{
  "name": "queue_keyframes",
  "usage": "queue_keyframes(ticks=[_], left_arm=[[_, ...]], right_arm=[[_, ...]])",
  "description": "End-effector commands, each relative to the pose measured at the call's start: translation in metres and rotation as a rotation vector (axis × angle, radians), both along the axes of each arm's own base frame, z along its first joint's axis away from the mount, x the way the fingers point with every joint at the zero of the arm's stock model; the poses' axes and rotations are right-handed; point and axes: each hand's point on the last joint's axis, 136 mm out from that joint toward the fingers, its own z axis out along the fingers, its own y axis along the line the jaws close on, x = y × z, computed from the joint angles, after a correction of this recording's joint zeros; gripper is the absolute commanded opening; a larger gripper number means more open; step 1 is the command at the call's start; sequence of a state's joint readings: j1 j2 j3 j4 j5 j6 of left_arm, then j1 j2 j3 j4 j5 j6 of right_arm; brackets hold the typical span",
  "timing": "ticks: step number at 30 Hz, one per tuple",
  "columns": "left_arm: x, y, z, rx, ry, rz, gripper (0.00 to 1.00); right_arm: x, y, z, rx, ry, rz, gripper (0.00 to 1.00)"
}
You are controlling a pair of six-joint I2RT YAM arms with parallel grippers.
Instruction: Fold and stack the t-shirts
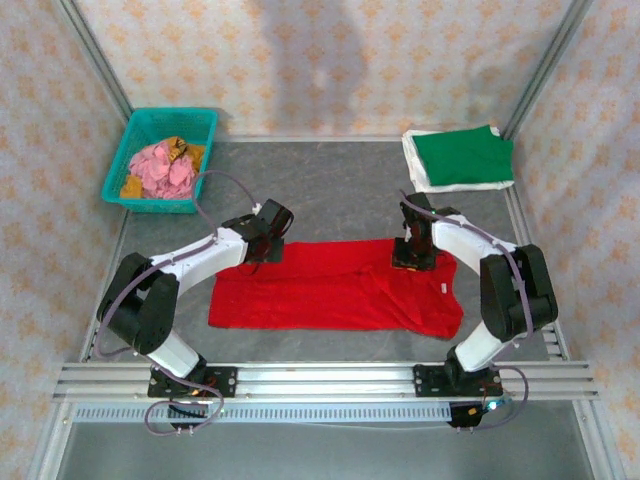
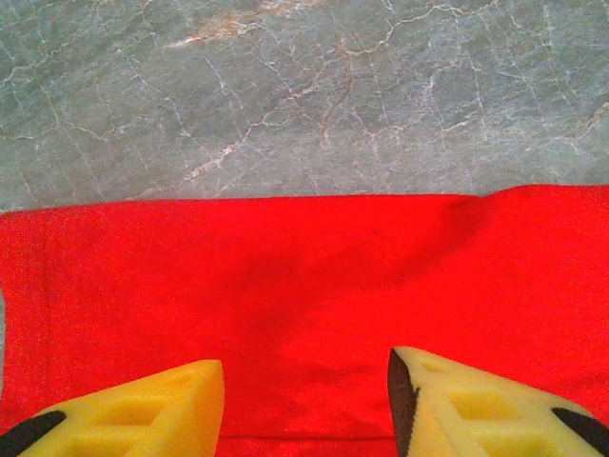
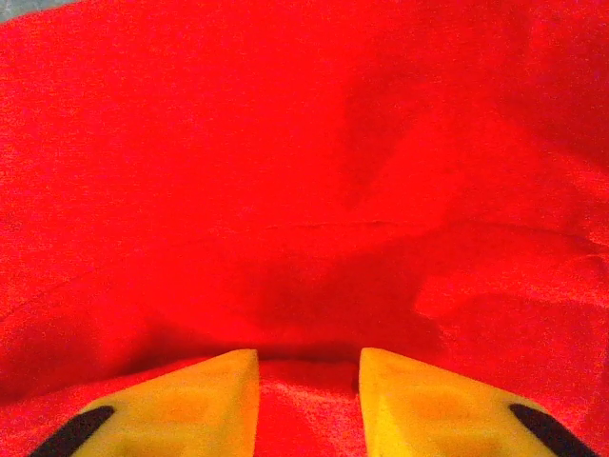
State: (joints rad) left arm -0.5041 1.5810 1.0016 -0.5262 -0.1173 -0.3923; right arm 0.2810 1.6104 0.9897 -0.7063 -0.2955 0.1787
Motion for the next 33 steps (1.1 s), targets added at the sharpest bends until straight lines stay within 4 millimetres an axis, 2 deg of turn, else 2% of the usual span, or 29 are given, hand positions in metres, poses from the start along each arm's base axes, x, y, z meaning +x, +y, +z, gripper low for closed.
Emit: queue_keyframes(ticks=[1,4,7,10,17,21,23,25,27,31,33], left_arm=[[0.001,0.008,-0.001,0.041,-0.016,0.03,0.49],[-0.001,0.01,-0.004,0.047,-0.015,0.036,0.48],[-0.001,0.011,-0.004,0.053,-0.015,0.041,0.48],[0.0,0.013,-0.002,0.059,-0.025,0.045,0.48],[0.002,0.018,0.001,0.079,-0.041,0.06,0.48],[0.002,0.019,-0.002,0.088,-0.043,0.068,0.45],[0.002,0.023,0.003,0.086,-0.069,0.09,0.39],[0.0,0.024,0.009,0.072,-0.094,0.09,0.4],[-0.001,0.029,0.016,0.085,-0.107,0.102,0.42],[-0.006,0.035,0.022,0.103,-0.118,0.112,0.43],[-0.008,0.039,0.023,0.109,-0.129,0.125,0.44]], right_arm=[[-0.007,-0.001,-0.008,-0.005,0.022,0.02,0.23],[-0.011,-0.001,-0.008,-0.004,0.026,0.025,0.15],[-0.014,-0.002,-0.004,-0.003,0.028,0.025,0.03],[-0.014,0.001,0.007,0.024,0.0,0.024,0.0],[-0.024,0.011,0.035,0.08,-0.061,0.042,0.0],[-0.023,-0.005,0.032,0.0,-0.084,0.005,0.0],[-0.022,0.005,0.038,0.056,-0.093,0.017,0.0],[-0.019,0.014,0.047,0.095,-0.145,0.027,0.0],[-0.025,0.024,0.055,0.131,-0.154,0.065,0.0],[-0.05,0.047,0.071,0.218,-0.149,0.146,0.0],[-0.071,0.06,0.076,0.248,-0.121,0.208,0.0]])
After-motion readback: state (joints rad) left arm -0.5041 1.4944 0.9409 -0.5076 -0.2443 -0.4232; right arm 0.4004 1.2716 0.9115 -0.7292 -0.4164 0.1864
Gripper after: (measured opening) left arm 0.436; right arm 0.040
